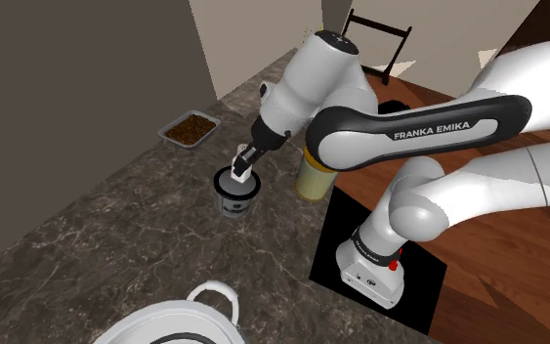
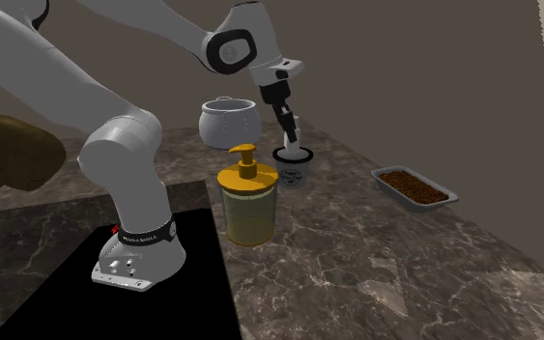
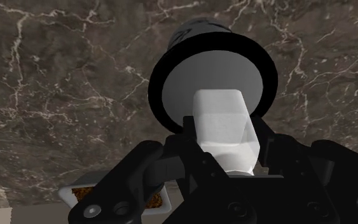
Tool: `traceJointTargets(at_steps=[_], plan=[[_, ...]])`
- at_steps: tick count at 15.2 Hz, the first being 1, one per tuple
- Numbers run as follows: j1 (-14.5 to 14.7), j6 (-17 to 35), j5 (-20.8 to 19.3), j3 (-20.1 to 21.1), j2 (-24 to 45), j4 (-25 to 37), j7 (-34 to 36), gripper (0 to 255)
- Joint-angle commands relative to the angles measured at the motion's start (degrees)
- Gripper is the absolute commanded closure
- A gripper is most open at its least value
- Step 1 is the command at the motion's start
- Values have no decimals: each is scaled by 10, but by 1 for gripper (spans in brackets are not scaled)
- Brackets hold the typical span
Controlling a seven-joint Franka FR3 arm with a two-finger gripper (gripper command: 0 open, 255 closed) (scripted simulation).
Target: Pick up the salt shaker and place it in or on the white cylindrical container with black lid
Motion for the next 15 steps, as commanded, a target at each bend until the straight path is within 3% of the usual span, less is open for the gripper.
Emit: traceJointTargets(at_steps=[1,10,11,15], plan=[[0,21,3,6,11,-9,1,255],[0,38,5,10,20,-18,2,255],[0,38,5,9,20,-18,1,0],[0,39,5,8,21,-18,0,0]])
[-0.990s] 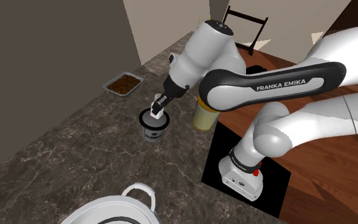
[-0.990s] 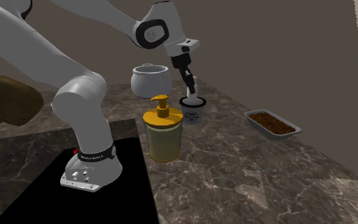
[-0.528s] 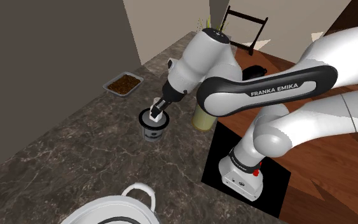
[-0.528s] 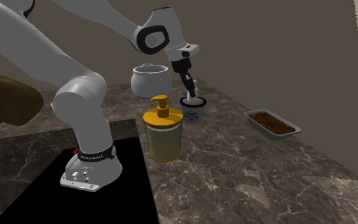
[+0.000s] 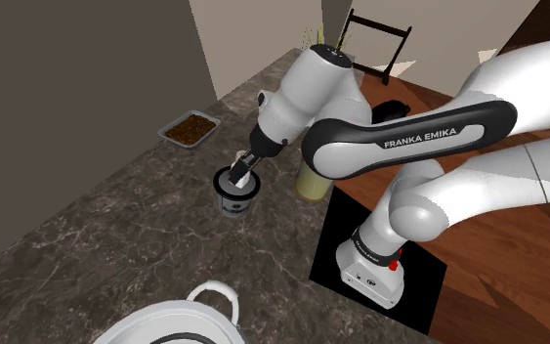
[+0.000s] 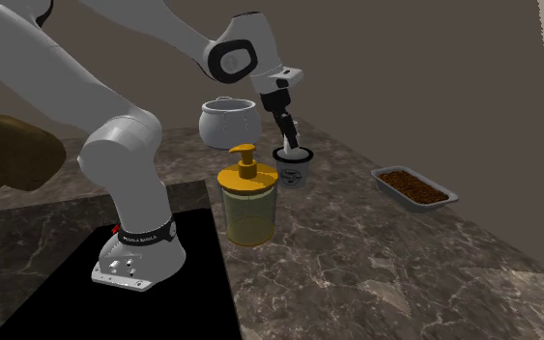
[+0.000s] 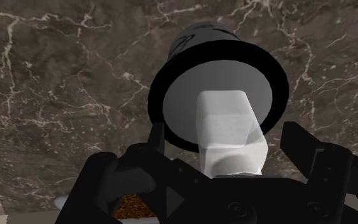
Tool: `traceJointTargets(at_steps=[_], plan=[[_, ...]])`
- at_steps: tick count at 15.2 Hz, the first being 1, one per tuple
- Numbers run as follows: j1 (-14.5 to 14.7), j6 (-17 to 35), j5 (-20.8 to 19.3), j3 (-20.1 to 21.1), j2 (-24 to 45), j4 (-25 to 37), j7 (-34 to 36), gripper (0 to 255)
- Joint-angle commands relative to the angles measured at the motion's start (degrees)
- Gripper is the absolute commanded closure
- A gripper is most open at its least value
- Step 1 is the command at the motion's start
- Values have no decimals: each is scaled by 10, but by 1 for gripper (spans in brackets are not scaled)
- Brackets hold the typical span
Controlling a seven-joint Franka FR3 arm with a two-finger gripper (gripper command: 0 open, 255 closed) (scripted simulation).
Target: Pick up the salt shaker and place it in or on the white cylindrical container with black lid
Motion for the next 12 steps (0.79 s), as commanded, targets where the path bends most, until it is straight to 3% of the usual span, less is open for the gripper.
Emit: traceJointTargets(at_steps=[1,5,12], plan=[[1,-1,0,1,0,0,2,0],[12,-101,-6,-24,-75,26,1,0],[12,-101,-6,-24,-75,26,1,0]])
